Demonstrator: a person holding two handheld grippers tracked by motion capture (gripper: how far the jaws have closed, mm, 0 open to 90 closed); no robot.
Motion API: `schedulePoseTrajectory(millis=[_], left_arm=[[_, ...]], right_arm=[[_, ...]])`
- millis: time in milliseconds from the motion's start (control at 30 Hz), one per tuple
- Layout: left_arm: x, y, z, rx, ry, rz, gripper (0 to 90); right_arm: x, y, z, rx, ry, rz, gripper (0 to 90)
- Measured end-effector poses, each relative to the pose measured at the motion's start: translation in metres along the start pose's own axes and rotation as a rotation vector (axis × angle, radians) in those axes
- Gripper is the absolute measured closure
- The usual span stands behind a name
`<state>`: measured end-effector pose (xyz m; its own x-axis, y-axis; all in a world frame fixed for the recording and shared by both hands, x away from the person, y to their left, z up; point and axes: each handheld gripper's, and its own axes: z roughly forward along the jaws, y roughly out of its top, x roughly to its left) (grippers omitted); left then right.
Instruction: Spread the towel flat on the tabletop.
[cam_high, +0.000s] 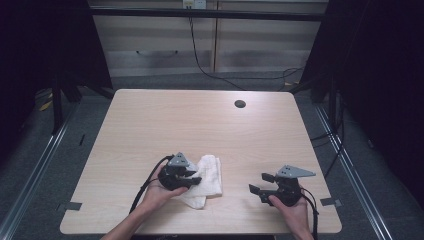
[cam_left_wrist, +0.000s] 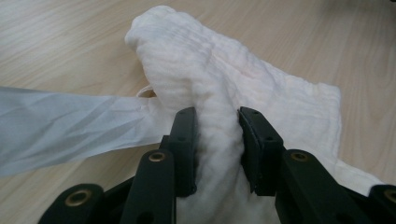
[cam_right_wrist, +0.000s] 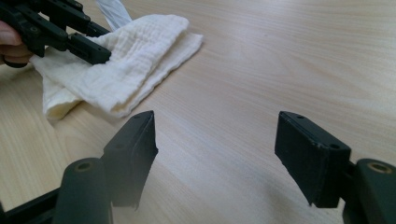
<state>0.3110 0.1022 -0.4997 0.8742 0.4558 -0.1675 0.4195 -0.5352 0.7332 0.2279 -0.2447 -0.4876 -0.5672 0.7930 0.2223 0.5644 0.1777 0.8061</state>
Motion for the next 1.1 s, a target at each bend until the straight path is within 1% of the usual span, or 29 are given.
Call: schedulePoseTrajectory(millis=[67,200,233,267,300,367,433,500,533,567,600,667,700,767,833,867,900,933,1000,1067,1100], left_arm=[[-0.004,0.002,0.004,0.002,-0.018,-0.003,67.5],[-0.013,0.006,0.011,-0.003,-0.034,0.0,67.5],[-0.015,0.006,0.012,-0.001,-0.038,0.006,67.5],[-0.016,0.006,0.014,-0.009,-0.047,0.003,67.4],[-0.017,0.006,0.014,-0.007,-0.047,0.005,67.3],[-0.017,0.007,0.013,-0.001,-0.052,0.001,67.0],[-0.015,0.008,0.013,0.004,-0.068,-0.009,65.6],[-0.013,0.01,0.011,0.012,-0.077,-0.027,61.0],[-0.013,0.011,0.009,0.009,-0.065,-0.027,57.3],[-0.013,0.012,0.007,-0.01,-0.074,-0.029,52.5],[-0.013,0.014,0.003,-0.012,-0.082,-0.033,48.9],[-0.014,0.016,-0.005,-0.03,-0.078,-0.033,40.1],[-0.013,0.016,-0.01,-0.04,-0.08,-0.034,36.2],[-0.013,0.015,-0.02,-0.047,-0.085,-0.035,32.0],[-0.011,0.012,-0.032,-0.064,-0.081,-0.033,31.0],[-0.009,0.01,-0.038,-0.073,-0.078,-0.035,30.3],[-0.006,0.007,-0.043,-0.076,-0.058,-0.03,30.2],[-0.003,0.005,-0.048,-0.082,-0.047,-0.042,30.1],[0.006,0.0,-0.056,-0.089,-0.024,-0.084,30.0],[0.015,-0.005,-0.063,-0.089,0.003,-0.118,30.0],[0.019,-0.007,-0.065,-0.092,0.004,-0.136,29.9]], right_arm=[[0.0,0.0,0.0,0.003,0.001,0.0,29.0],[0.001,0.0,0.001,0.007,0.003,-0.003,28.7],[0.001,0.0,0.001,0.007,0.003,-0.003,28.7],[0.0,0.0,0.001,0.007,0.004,-0.001,28.6],[0.0,0.0,0.001,0.008,0.003,0.0,28.4],[0.0,0.0,0.001,0.008,0.007,-0.001,28.4],[0.001,0.0,0.001,0.008,0.009,0.001,28.3],[0.001,0.0,0.001,0.011,0.013,0.003,28.4],[0.001,0.0,0.001,0.014,0.019,0.003,28.4],[0.001,0.0,0.001,0.018,0.02,0.002,28.4],[0.001,0.0,0.001,0.023,0.016,0.002,28.6],[0.002,0.0,0.001,0.032,0.014,-0.008,29.6],[0.003,0.001,0.001,0.031,0.015,-0.001,29.6],[0.004,0.004,0.002,0.037,0.023,-0.008,29.5],[0.007,0.008,0.004,0.034,0.035,-0.02,29.6],[0.008,0.01,0.005,0.04,0.051,-0.02,30.4],[0.009,0.012,0.007,0.046,0.055,-0.029,31.8],[0.01,0.015,0.009,0.05,0.059,-0.035,33.7],[0.011,0.021,0.015,0.057,0.075,-0.05,37.1],[0.01,0.03,0.022,0.06,0.085,-0.064,37.6],[0.01,0.035,0.026,0.063,0.099,-0.07,35.9]])
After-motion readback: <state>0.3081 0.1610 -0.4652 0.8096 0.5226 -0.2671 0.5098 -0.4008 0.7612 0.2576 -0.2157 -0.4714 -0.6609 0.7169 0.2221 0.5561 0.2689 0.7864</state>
